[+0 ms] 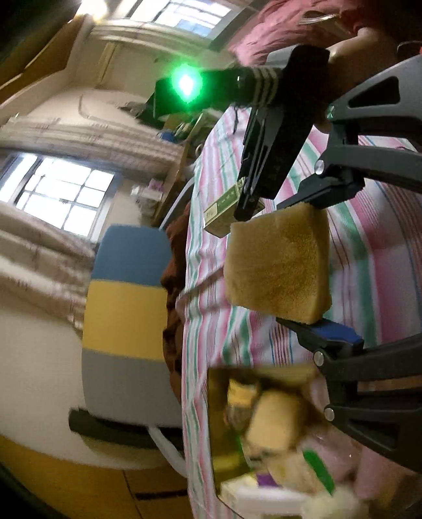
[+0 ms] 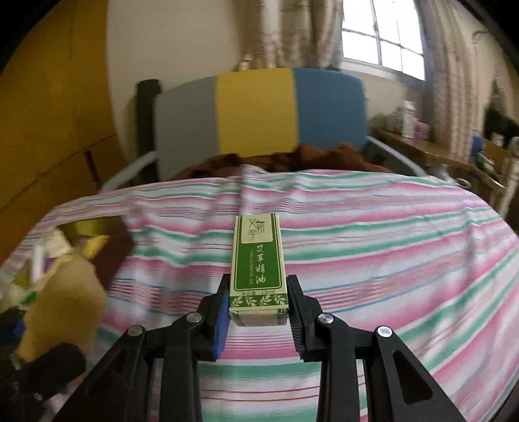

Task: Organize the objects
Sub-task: 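Carry the green box and yellow sponge into the gold tray and open both tools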

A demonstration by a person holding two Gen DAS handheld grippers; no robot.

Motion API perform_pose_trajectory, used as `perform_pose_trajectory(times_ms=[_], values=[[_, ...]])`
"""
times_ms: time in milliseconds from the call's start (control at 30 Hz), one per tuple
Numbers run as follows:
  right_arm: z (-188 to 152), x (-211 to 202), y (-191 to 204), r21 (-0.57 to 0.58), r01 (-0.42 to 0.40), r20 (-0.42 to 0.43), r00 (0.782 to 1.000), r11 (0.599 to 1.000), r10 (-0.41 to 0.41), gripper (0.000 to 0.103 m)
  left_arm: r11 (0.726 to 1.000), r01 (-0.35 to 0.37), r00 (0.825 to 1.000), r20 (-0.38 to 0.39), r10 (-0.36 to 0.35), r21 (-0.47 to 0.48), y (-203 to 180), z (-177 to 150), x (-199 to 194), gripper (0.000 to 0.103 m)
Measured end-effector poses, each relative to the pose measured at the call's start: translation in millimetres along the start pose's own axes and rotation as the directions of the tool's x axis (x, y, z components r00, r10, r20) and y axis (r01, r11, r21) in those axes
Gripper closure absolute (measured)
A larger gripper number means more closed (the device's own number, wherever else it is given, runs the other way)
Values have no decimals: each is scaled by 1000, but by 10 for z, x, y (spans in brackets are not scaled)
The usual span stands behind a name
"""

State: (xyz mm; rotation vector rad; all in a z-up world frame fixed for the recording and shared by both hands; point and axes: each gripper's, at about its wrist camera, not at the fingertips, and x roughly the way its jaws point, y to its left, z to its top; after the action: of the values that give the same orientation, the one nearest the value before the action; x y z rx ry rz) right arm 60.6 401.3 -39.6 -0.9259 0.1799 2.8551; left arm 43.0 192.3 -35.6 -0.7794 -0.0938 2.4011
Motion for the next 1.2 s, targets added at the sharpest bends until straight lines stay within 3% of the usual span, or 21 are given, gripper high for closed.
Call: perform_pose_trajectory(times_ms=[200,333,467,633,867,933,1000,1167,1200], values=[[138,5,703,-71,-149,-8,989,986,149,71,993,-103,995,10,104,-62,465,-11,-260,43],[293,151,1203,-99,-255,-58,966,962,250,71,981,-168,986,-27,166,-95,792,-51,-294,43],[444,288,1624,-147,-318,-98,947,937,306,71,968,-208,977,-77,199,-137,1080,-125,-280,43],[556,469,2111,-215,-369,-143,928,904,345,71,968,-222,972,-100,211,-120,1185,-184,-267,43],[616,803,2373,-176,-409,-242,900,896,363,68,947,-238,966,-153,208,-216,1418,-308,-303,32],[609,852,2361,-157,-402,-253,899,902,357,45,946,-220,971,-144,190,-237,1450,-337,-344,31],[590,821,2315,-143,-397,-233,904,907,359,40,947,-209,975,-127,183,-243,1444,-344,-393,26],[529,669,2189,-99,-397,-202,906,912,373,38,947,-215,976,-97,197,-240,1380,-257,-492,20],[514,622,2161,-100,-389,-195,910,916,365,33,945,-219,975,-92,202,-244,1371,-239,-527,20]])
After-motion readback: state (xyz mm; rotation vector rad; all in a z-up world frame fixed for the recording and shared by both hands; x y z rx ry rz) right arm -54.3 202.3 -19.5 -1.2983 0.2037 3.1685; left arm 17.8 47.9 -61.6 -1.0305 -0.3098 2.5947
